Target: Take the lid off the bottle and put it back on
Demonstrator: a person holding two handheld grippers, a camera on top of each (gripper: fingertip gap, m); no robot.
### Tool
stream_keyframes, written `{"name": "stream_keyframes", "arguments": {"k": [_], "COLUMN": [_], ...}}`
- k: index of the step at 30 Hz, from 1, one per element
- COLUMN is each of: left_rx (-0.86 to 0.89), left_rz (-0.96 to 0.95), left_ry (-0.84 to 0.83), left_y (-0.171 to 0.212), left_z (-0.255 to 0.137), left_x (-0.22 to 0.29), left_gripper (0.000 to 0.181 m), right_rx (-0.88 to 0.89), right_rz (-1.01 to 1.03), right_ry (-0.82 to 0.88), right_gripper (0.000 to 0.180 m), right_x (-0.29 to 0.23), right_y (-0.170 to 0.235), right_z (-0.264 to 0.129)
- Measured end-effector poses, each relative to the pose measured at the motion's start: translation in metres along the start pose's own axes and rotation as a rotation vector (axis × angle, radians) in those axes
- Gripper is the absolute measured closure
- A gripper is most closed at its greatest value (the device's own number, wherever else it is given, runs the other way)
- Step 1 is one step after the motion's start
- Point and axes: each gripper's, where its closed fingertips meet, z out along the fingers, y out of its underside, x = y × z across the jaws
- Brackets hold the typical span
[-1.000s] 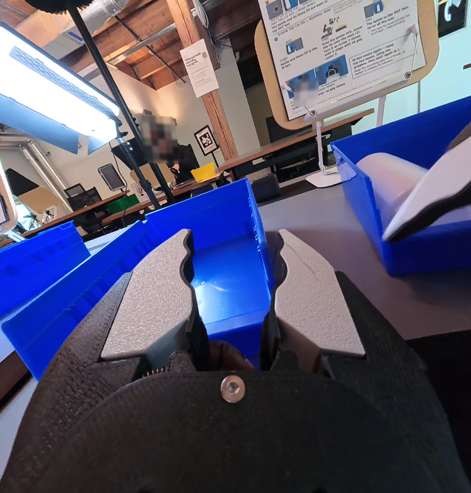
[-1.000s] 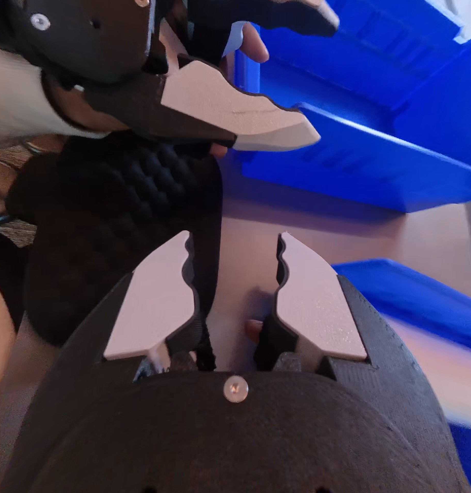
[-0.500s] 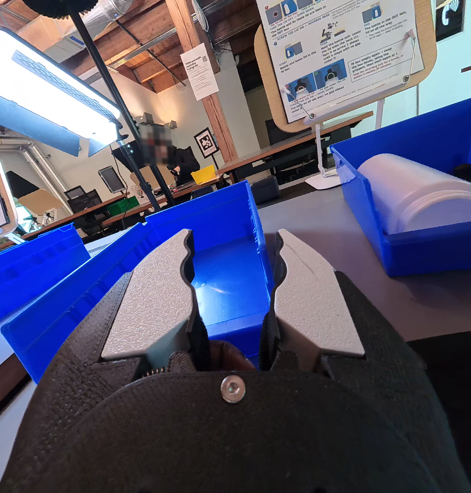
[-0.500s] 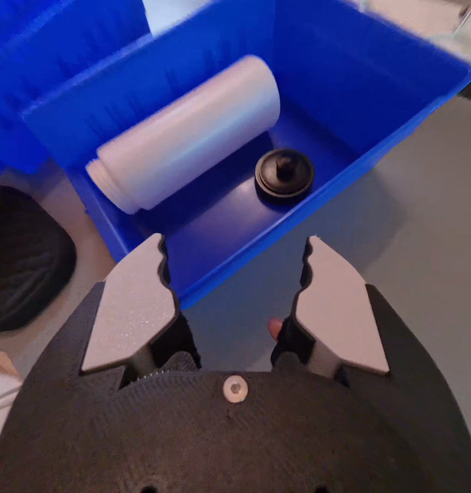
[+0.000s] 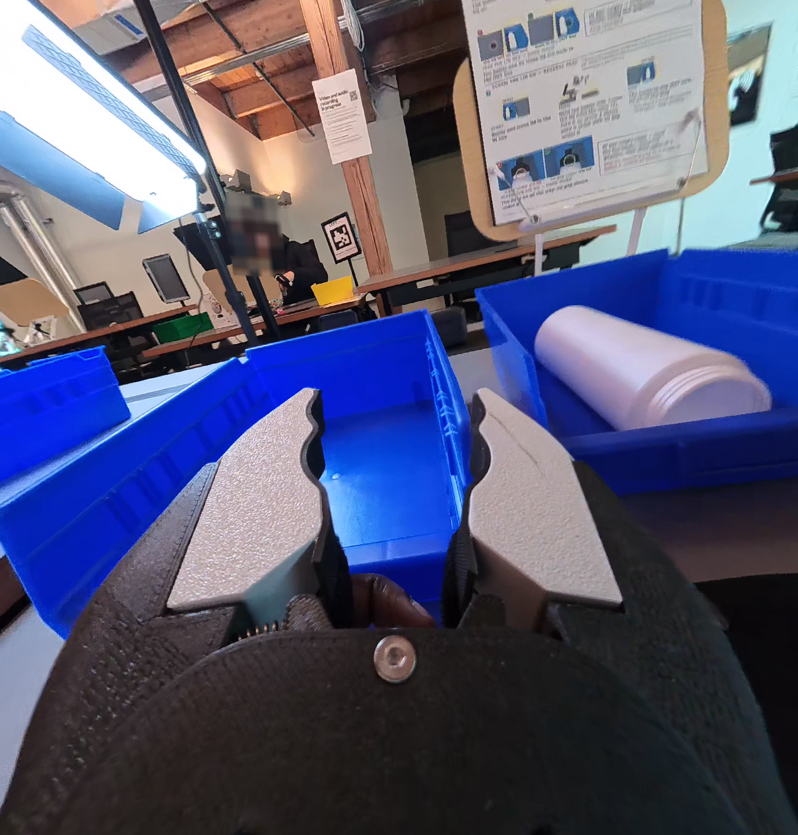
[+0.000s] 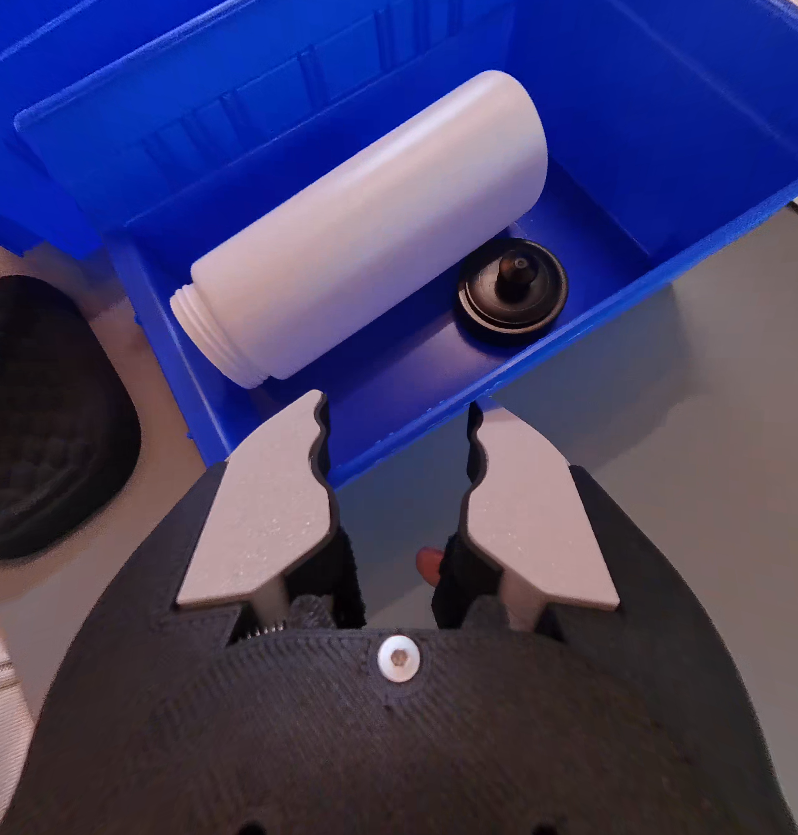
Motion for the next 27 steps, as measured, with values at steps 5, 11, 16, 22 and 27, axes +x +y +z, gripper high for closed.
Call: {"name": "stream_keyframes", "arguments": {"k": [5, 11, 16, 22, 27], "left_rx": [0.125, 0.156, 0.005, -0.210, -0.257], "left_rz": [-0.177, -0.158, -0.176, -0.186, -0.070], "left_ry": [0.109, -0.122, -0.288, -0.132, -0.086], "left_y": [-0.032, -0.042, 0.000, 0.060, 0.065], "left_z": [-0.014, -0.025, -0.035, -0.015, 0.001], "left_x": [-0.011, -0.099, -0.175, -0.175, -0.175], "left_gripper": [0.118, 0.118, 0.102, 0.107, 0.123], "right_rx": [0.003, 0.093, 0.329, 0.438, 0.400], "right_rz": [-0.048, -0.223, -0.678, -1.326, -1.604], "right_ry": [-0.051, -0.033, 0.189, 0.037, -0.041], "right_gripper": [0.120, 0.099, 0.090, 0.149, 0.155], "right_x": [-0.008, -0.015, -0.041, -0.167, -0.227], "right_y": [-0.016, -0.040, -0.081, -0.087, -0.086], "right_z": [0.018, 0.029, -0.010, 0.002, 0.045]}}
